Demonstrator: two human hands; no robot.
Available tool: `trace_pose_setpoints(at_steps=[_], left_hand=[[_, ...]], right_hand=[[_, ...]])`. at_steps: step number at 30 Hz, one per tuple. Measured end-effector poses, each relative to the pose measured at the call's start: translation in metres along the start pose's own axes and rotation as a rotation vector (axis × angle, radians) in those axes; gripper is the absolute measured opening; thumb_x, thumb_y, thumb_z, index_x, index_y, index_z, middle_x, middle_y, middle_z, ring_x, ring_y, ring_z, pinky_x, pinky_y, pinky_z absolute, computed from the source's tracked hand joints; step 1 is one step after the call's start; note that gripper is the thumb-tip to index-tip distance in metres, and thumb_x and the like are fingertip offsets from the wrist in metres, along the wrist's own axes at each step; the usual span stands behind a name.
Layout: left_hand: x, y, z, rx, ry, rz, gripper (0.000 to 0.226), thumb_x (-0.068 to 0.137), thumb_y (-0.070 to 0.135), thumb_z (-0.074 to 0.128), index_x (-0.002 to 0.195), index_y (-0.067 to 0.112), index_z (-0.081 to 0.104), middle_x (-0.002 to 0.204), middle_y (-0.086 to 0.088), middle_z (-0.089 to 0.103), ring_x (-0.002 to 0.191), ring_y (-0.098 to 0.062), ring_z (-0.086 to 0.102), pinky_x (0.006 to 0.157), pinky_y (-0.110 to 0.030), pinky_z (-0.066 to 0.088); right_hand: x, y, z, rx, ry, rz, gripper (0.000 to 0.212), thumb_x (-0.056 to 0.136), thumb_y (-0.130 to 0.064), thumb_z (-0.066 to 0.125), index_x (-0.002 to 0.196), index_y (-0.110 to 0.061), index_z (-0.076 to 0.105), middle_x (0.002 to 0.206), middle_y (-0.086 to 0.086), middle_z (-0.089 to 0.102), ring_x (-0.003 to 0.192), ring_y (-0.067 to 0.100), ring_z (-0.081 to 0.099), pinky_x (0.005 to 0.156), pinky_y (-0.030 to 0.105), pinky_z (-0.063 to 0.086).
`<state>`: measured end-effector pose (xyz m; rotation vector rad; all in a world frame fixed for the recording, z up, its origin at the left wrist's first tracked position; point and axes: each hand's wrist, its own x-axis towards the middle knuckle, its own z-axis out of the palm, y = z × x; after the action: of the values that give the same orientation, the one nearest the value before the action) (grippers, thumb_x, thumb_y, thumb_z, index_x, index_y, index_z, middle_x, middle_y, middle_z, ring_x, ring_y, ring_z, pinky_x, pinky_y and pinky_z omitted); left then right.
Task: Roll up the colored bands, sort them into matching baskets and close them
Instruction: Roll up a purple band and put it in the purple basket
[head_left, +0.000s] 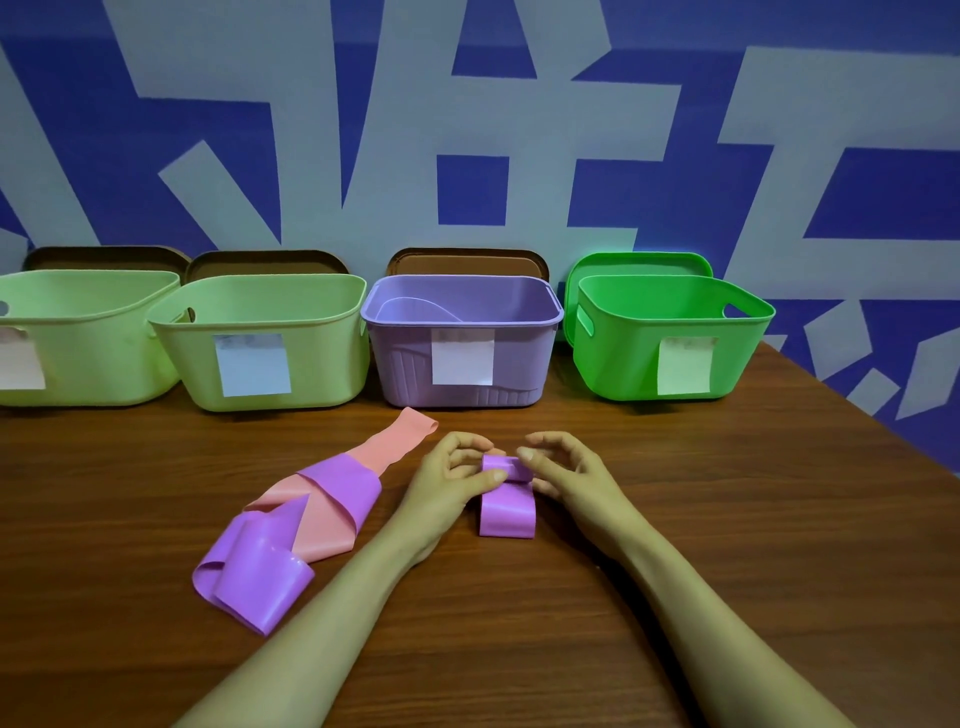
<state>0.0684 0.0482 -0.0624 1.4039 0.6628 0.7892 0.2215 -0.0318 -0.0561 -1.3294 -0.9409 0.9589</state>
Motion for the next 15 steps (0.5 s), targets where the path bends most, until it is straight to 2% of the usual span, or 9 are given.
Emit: trace_pose_setpoints(at_steps=[4, 6, 10, 15], left_hand=[[-0.0018, 0.0019, -0.0010, -0.052, -0.007, 0.029, 0.033, 0.079, -0.005, 0.069, 0.106, 0.010, 0.057, 0.105, -0.002, 0.069, 0.095, -0.007, 0.067, 0.074, -0.019, 0.051], [-0.0016, 0.0012, -0.0007, -0.040, 0.006, 0.028, 0.034, 0.079, -0.002, 0.071, 0.107, 0.011, 0.057, 0.109, -0.003, 0.067, 0.097, -0.009, 0.067, 0.075, -0.021, 0.052], [0.0013, -0.0014, 0.0017, 0.099, 0.031, -0.015, 0.032, 0.082, 0.019, 0.073, 0.109, 0.020, 0.057, 0.111, -0.005, 0.066, 0.099, -0.015, 0.066, 0.078, -0.026, 0.053], [0.0018, 0.0004, 0.0031, 0.097, 0.008, -0.021, 0.035, 0.082, 0.024, 0.072, 0.113, 0.019, 0.056, 0.107, -0.005, 0.069, 0.098, -0.016, 0.067, 0.076, -0.025, 0.053]], right_hand=[[0.0002, 0.0005, 0.0025, -0.055, -0.035, -0.005, 0.021, 0.090, -0.026, 0.063, 0.096, -0.006, 0.067, 0.081, -0.001, 0.064, 0.071, 0.007, 0.054, 0.063, 0.016, 0.046], [-0.0008, 0.0004, 0.0020, -0.033, -0.036, -0.019, 0.017, 0.090, -0.023, 0.064, 0.093, -0.007, 0.068, 0.084, 0.001, 0.066, 0.073, 0.009, 0.056, 0.064, 0.017, 0.046], [-0.0019, 0.0002, 0.0002, 0.087, -0.019, -0.041, 0.010, 0.086, -0.020, 0.066, 0.090, -0.011, 0.069, 0.090, 0.005, 0.069, 0.081, 0.015, 0.064, 0.069, 0.024, 0.052], [-0.0018, 0.0003, 0.0009, 0.122, -0.008, -0.053, 0.020, 0.076, -0.022, 0.072, 0.094, -0.013, 0.070, 0.093, 0.007, 0.072, 0.086, 0.023, 0.066, 0.079, 0.039, 0.051]])
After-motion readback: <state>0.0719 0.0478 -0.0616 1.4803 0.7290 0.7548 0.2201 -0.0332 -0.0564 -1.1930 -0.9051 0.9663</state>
